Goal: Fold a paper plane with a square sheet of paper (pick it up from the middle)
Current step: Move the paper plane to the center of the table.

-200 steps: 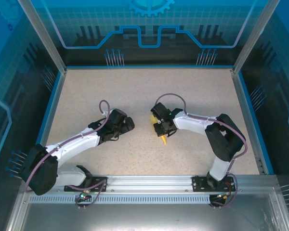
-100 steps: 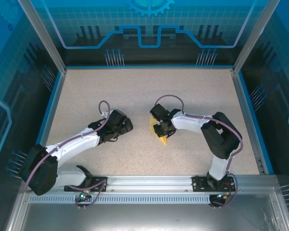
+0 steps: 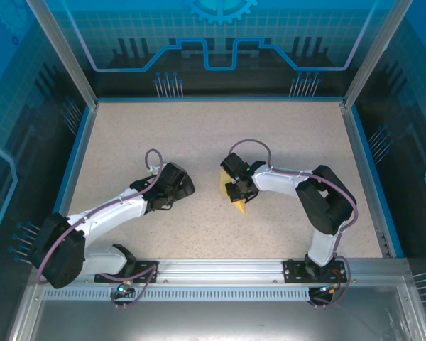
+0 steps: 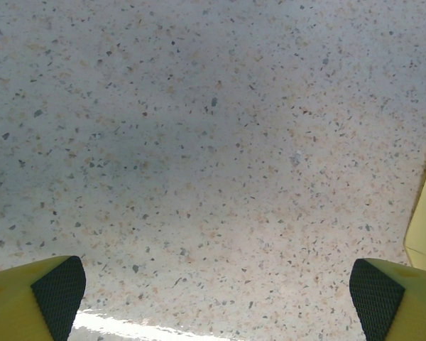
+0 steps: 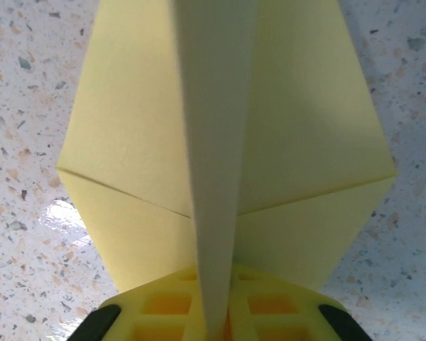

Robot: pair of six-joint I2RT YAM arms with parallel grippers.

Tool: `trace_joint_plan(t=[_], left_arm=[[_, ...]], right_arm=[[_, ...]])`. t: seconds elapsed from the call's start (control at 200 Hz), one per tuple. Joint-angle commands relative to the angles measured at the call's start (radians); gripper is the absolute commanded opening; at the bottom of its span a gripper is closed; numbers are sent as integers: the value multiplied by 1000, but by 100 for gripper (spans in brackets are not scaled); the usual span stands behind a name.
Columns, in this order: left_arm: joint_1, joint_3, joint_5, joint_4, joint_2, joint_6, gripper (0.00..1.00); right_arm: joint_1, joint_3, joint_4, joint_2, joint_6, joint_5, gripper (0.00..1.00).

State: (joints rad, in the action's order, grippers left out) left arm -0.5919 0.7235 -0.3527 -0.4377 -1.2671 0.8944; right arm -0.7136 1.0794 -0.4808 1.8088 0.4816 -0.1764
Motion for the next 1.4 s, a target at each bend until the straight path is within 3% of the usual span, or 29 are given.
trace_joint_plan(t=[0.0,0.15,0.67,0.925,1.205,1.39], left_arm=[[4,39,-40,-71,-11,18,99],[4,47,-49,-112,-8,19,99],[5,-12,-37,-128,66,13,99],[5,-22,-39,-130,83,11,99],[5,-30,-43,-130,108,8,99],[5,-23,-53,-142,118,15,99]], right_arm=[[-2,65,-20,-17,25,-46,9],[-1,181,-40,58,33,-65,6],[46,531,-134,353,133,-72,12],[43,563,-176,398,167,-91,28],[37,584,-203,430,172,-104,29],[27,619,-226,347,155,-114,34]])
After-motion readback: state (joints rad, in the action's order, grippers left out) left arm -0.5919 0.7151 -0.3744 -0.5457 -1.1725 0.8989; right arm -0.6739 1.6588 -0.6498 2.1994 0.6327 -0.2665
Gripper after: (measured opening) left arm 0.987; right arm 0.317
